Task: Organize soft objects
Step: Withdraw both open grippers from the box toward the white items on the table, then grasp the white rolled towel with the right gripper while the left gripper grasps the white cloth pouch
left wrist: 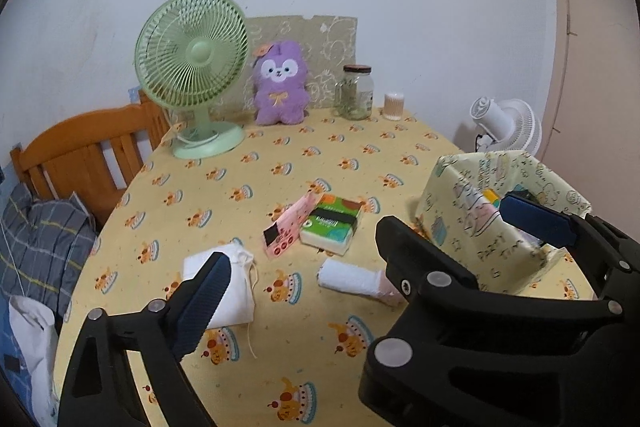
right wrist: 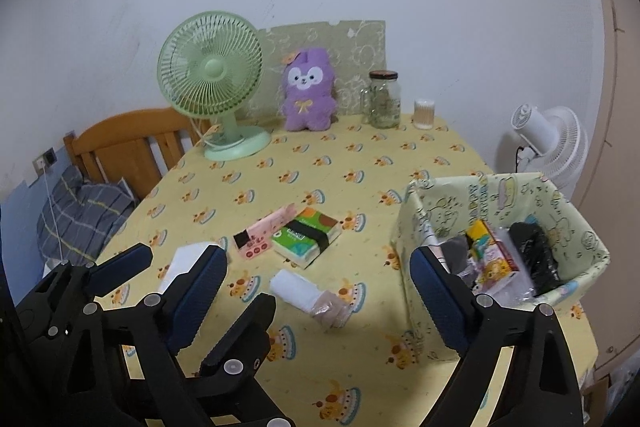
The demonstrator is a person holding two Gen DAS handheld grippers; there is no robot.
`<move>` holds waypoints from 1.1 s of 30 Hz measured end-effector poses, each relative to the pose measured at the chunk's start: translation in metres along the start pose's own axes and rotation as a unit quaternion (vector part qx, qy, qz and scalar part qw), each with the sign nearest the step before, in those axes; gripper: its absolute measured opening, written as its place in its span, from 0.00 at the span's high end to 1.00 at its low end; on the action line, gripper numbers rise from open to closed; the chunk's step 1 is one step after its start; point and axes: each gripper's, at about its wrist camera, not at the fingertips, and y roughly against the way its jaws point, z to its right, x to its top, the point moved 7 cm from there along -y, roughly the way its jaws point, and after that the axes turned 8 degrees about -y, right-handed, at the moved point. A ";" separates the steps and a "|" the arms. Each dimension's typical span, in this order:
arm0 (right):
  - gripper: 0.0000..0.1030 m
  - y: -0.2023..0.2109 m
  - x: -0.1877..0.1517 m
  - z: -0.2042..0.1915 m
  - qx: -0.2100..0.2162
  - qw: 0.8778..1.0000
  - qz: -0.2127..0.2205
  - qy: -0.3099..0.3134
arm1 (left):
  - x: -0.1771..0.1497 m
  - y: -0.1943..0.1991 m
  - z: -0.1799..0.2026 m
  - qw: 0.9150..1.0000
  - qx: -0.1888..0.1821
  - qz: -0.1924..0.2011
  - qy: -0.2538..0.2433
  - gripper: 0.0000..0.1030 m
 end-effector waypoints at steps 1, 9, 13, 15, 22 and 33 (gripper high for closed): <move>0.10 -0.004 -0.002 -0.001 0.002 1.000 -0.003 0.001 | -0.002 -0.001 -0.001 1.000 0.000 -0.002 0.001 0.10; 0.13 -0.036 -0.016 -0.009 0.010 0.999 -0.034 0.018 | -0.022 -0.029 -0.012 0.999 0.009 -0.040 0.014 0.16; 0.16 -0.054 -0.023 -0.011 0.012 0.998 -0.055 0.026 | -0.030 -0.041 -0.016 0.998 0.017 -0.064 0.017 0.18; 0.17 -0.060 -0.026 -0.010 0.014 0.998 -0.064 0.026 | -0.034 -0.047 -0.017 0.997 0.013 -0.075 0.020 0.21; 0.26 -0.083 -0.038 -0.008 0.014 0.995 -0.096 0.032 | -0.046 -0.065 -0.013 0.994 -0.003 -0.104 0.026 0.33; 0.46 -0.115 -0.061 -0.003 0.022 0.987 -0.155 0.031 | -0.062 -0.083 -0.007 0.989 -0.013 -0.143 0.024 0.44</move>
